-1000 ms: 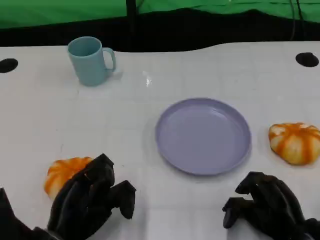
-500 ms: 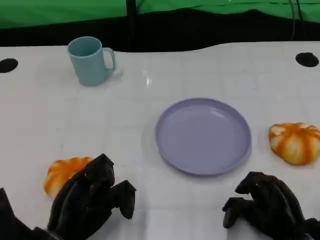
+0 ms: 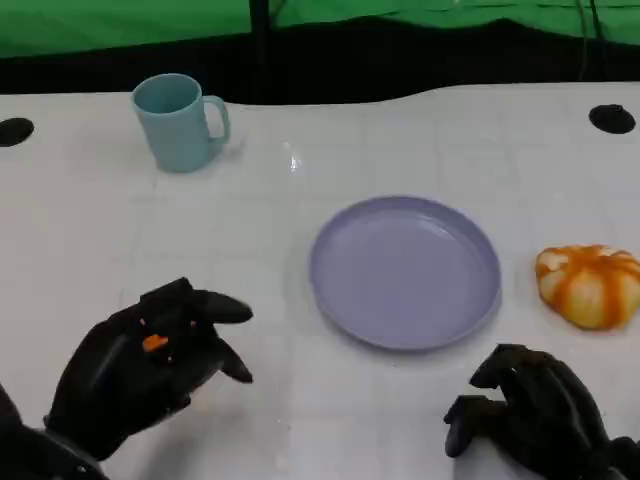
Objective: Grasp the bread from the table and place it into the plate.
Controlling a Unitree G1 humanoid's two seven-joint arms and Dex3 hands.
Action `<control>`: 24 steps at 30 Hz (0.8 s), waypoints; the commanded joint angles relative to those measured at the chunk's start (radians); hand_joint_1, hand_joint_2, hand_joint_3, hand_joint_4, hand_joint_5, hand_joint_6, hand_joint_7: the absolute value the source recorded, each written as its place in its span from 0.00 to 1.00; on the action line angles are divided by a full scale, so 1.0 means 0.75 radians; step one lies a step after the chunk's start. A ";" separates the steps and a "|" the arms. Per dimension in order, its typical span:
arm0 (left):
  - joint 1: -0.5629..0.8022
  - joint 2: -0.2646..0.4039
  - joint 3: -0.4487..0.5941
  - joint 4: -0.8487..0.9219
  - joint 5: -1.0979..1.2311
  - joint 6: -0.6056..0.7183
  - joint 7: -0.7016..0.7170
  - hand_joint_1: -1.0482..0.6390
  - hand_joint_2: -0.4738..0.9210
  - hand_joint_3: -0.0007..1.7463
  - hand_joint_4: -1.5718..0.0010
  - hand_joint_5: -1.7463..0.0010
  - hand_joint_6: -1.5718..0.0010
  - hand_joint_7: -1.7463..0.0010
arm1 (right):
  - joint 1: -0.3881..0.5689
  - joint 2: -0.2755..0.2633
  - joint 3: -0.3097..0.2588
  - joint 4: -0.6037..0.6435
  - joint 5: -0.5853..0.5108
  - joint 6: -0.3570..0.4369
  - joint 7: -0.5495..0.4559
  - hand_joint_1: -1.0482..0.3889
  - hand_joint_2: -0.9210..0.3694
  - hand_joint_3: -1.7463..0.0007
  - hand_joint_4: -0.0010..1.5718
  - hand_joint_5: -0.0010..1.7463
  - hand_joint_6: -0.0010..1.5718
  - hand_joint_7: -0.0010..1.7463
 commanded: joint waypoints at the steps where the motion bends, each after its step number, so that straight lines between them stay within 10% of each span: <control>1: 0.011 0.066 -0.020 -0.042 0.092 -0.092 0.049 0.21 1.00 0.12 0.71 0.36 0.63 0.82 | 0.005 -0.008 -0.007 -0.006 0.011 -0.007 0.005 0.01 0.16 1.00 1.00 0.41 1.00 0.21; 12: 0.033 0.235 -0.052 -0.186 0.323 -0.116 0.141 0.18 1.00 0.15 0.72 0.42 0.67 0.87 | 0.009 -0.005 -0.006 -0.008 0.009 -0.010 0.001 0.01 0.16 1.00 1.00 0.41 1.00 0.20; 16: 0.071 0.381 -0.051 -0.385 0.599 -0.034 0.227 0.21 1.00 0.08 0.86 0.52 0.75 0.95 | 0.017 -0.003 0.000 -0.020 0.003 -0.011 -0.006 0.00 0.17 1.00 1.00 0.42 1.00 0.21; 24: 0.119 0.563 -0.101 -0.662 1.086 0.129 0.302 0.18 1.00 0.08 0.76 0.86 0.80 1.00 | 0.028 0.001 0.006 -0.042 0.002 -0.004 -0.021 0.01 0.16 1.00 1.00 0.41 1.00 0.20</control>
